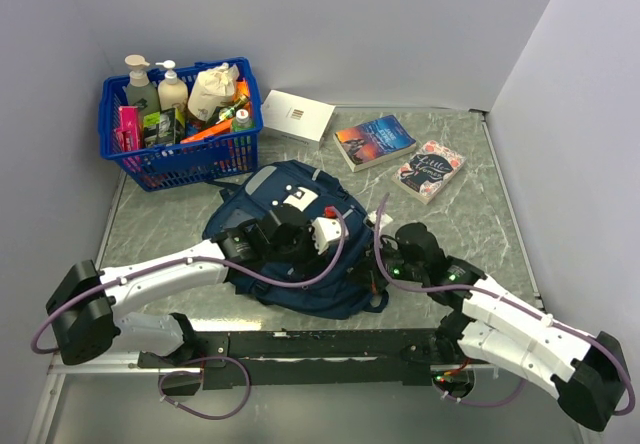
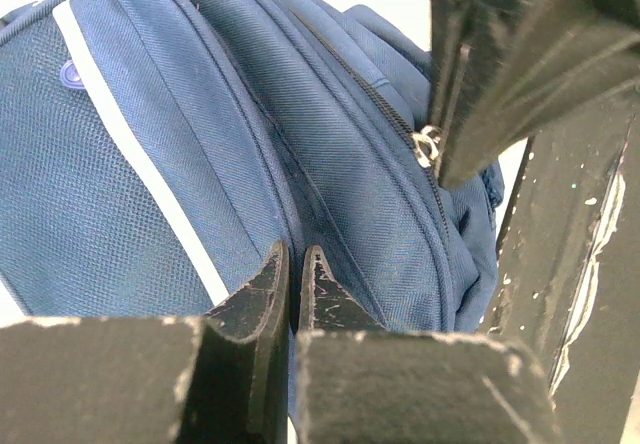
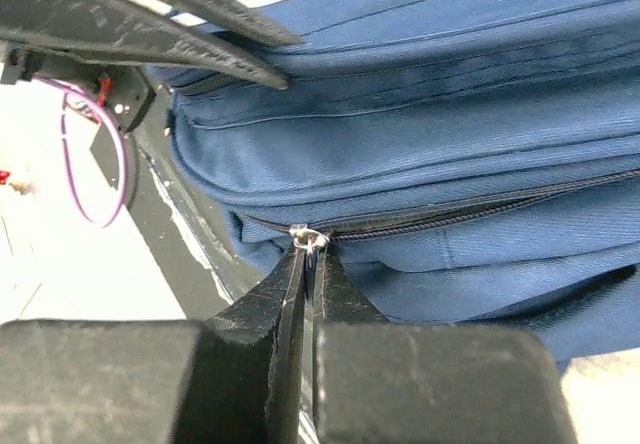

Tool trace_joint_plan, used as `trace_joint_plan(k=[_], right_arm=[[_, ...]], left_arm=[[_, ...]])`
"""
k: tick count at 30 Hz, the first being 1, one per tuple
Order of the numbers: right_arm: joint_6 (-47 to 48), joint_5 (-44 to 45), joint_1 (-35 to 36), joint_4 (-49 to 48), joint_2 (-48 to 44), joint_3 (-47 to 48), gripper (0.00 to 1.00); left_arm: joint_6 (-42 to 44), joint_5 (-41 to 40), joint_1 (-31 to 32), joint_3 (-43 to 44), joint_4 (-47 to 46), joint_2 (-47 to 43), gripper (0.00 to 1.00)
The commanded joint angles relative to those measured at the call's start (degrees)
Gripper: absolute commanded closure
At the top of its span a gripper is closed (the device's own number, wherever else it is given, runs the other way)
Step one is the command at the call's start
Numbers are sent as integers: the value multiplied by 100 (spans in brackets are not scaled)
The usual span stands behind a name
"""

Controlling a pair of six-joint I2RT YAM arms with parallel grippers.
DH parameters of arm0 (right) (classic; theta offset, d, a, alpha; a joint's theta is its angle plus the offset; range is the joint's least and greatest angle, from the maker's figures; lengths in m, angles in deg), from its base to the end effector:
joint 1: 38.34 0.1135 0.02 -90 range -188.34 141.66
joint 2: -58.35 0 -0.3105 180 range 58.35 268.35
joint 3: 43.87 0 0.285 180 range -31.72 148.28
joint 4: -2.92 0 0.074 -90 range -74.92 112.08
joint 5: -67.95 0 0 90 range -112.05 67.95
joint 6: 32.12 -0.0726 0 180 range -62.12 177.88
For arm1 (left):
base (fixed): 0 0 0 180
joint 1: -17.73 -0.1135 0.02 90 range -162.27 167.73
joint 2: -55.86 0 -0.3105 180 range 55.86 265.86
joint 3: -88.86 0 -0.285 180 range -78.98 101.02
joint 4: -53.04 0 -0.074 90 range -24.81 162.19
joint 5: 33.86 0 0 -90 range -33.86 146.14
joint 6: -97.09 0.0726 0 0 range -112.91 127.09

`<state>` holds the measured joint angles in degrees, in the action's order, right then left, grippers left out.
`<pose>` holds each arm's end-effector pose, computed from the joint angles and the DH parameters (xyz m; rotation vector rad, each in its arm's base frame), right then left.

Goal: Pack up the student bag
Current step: Zip the student bag at the center of the board.

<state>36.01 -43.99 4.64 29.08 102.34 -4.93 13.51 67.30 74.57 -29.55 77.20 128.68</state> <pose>0.1288 0.1571 0.2308 -0.6538 2.1674 1.0480 0.1667 -0.2808 0.2705 1.2836 1.8664 -0.6974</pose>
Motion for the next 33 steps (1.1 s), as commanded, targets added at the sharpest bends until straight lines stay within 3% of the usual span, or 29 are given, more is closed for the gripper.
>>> trace_joint_plan(k=[1,15,24,33], right_arm=[[200,374,-141,313,268,573,100],[332,409,-1169,710,910,995,100],[622,1174,-1319,525,1656,1408,100],[842,1271,-1415,-90,2490,1733,100]], left_arm=[[667,273,11,102,503,-241,99],[2143,1195,117,-83,1679,-690,99],[5164,2039,91,321,4027,-1102,99],[6837,2198,73,594,5320,-1305,99]])
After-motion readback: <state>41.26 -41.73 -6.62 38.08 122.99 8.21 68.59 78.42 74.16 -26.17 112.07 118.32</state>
